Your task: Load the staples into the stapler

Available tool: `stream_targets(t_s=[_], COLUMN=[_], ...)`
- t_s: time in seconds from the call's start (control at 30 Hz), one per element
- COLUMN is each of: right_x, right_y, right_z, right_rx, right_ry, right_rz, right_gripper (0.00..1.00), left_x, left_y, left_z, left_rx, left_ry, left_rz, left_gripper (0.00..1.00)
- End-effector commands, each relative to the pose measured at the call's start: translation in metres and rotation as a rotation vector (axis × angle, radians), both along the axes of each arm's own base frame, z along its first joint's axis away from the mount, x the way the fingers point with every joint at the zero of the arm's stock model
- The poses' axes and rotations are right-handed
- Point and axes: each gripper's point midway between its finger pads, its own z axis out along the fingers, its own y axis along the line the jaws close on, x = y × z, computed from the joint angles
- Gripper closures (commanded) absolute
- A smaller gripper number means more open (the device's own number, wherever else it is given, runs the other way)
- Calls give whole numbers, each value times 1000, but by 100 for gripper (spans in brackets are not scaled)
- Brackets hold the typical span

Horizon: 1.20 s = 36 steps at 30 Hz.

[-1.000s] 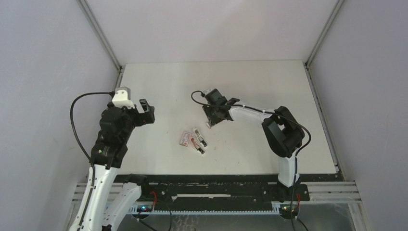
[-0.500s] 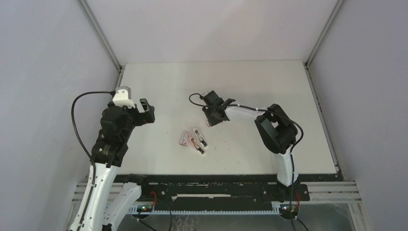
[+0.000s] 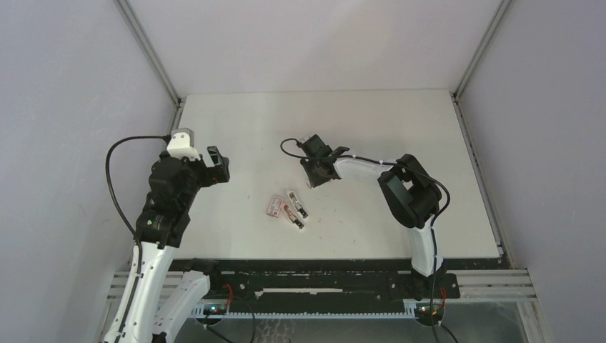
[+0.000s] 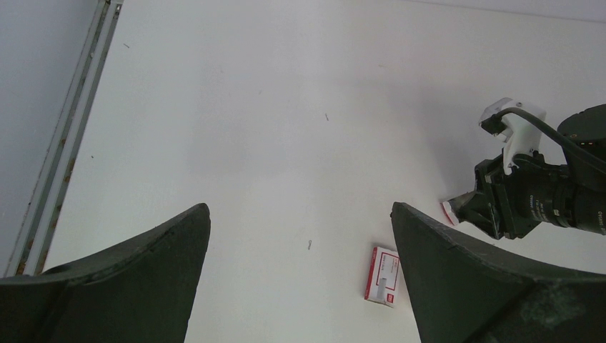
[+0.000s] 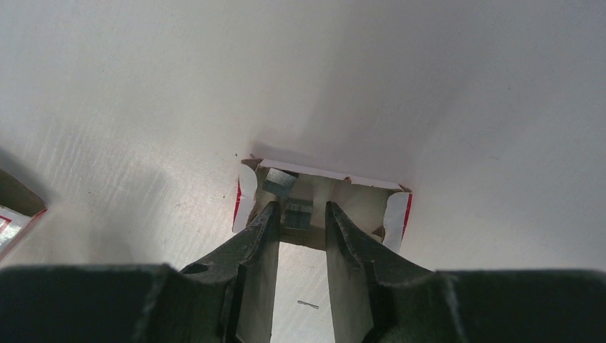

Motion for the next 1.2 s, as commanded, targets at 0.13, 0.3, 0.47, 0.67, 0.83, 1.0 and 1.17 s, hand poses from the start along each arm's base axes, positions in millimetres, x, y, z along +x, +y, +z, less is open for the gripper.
stream_targets(t_s=[0.13,0.3,0.47,0.67,0.83,1.0,1.17], right_x=[16,17,18,18,20,20,18], right_y=[20,20,19,18,17,14,11], right_z=[15,11,9,14,37,54,58], right_rx=[56,52,43,46,62,70,59], right_ry=[-56,-56,-54,-59,-94,-121,-121], right_rz=[4,-2,-16,-20,-19,-13,-14], right_gripper=[71,73,78,88,94,99,100], left_x=[5,5,5,5,4,4,4], left_y=[0,-2,-2,-3,-3,-4,-4], left_z=[0,0,0,-1,-1,-1,-1], left_rx=[8,6,5,2,-2,-3,-5], left_ry=[-18,-16,-16,-14,-15,-15,-14], left_rz=[-11,-17,-18,-24,-25,-27,-25], left_gripper=[0,0,0,0,0,0,0])
